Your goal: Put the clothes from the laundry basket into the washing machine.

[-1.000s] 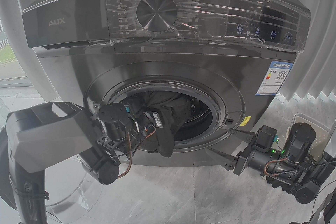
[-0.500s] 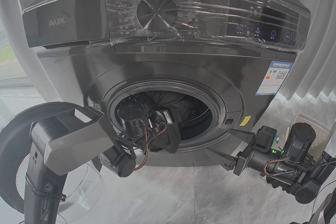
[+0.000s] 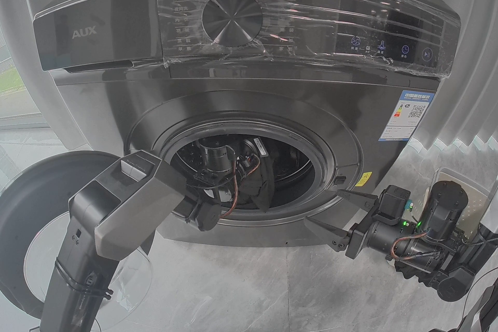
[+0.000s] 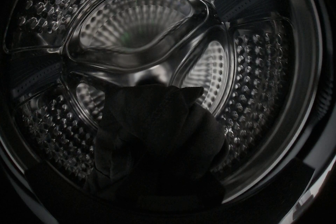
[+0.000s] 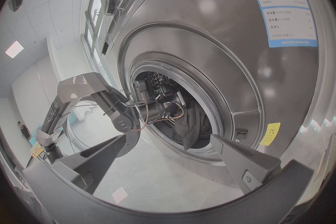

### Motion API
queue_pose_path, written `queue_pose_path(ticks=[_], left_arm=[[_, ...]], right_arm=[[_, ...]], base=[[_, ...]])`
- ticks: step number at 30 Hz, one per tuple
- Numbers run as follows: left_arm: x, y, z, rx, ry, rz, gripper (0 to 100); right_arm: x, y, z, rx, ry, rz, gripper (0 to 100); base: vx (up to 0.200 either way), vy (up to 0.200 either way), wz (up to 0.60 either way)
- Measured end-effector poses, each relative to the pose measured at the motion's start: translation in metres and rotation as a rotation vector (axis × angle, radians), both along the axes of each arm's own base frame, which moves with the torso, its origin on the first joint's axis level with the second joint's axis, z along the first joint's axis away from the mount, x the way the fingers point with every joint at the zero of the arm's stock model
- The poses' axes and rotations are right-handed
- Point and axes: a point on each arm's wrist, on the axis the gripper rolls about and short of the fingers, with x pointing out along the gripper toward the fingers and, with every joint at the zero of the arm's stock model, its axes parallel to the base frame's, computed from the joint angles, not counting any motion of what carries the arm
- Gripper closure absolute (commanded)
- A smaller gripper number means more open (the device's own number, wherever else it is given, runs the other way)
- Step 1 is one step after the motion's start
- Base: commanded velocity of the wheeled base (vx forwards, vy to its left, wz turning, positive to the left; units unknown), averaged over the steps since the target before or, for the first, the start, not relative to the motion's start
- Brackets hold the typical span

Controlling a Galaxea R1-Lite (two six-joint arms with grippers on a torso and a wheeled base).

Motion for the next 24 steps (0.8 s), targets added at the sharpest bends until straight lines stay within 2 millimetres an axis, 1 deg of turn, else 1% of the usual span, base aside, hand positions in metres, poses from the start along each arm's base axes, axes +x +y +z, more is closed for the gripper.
queue_pose_path(ticks=[3, 6, 11, 21, 22, 24], left_arm=[[0.015, -0.005, 0.006, -0.017, -0.013, 0.019, 100], [0.025, -0.007, 0.007, -0.019, -0.004, 0.034, 100], [0.039, -0.002, 0.003, -0.025, -0.005, 0.064, 100], [0.051, 0.013, 0.002, -0.031, -0.018, 0.104, 100], [0.051, 0.014, 0.002, -0.031, -0.018, 0.106, 0], [0.051, 0.014, 0.001, -0.03, -0.015, 0.109, 0]], right_arm=[[0.0, 0.0, 0.0, 0.001, -0.001, -0.001, 0], [0.001, 0.0, 0.0, 0.001, -0.002, -0.001, 0], [0.001, 0.0, 0.001, 0.002, -0.003, -0.001, 0], [0.001, 0.0, 0.001, 0.002, -0.003, 0.0, 0], [0.001, 0.0, 0.001, 0.003, -0.003, 0.0, 0], [0.001, 0.0, 0.001, 0.003, -0.003, 0.0, 0]], base=[[0.0, 0.0, 0.0], [0.0, 0.0, 0.0], [0.0, 0.0, 0.0], [0.0, 0.0, 0.0], [0.0, 0.0, 0.0], [0.0, 0.0, 0.0]])
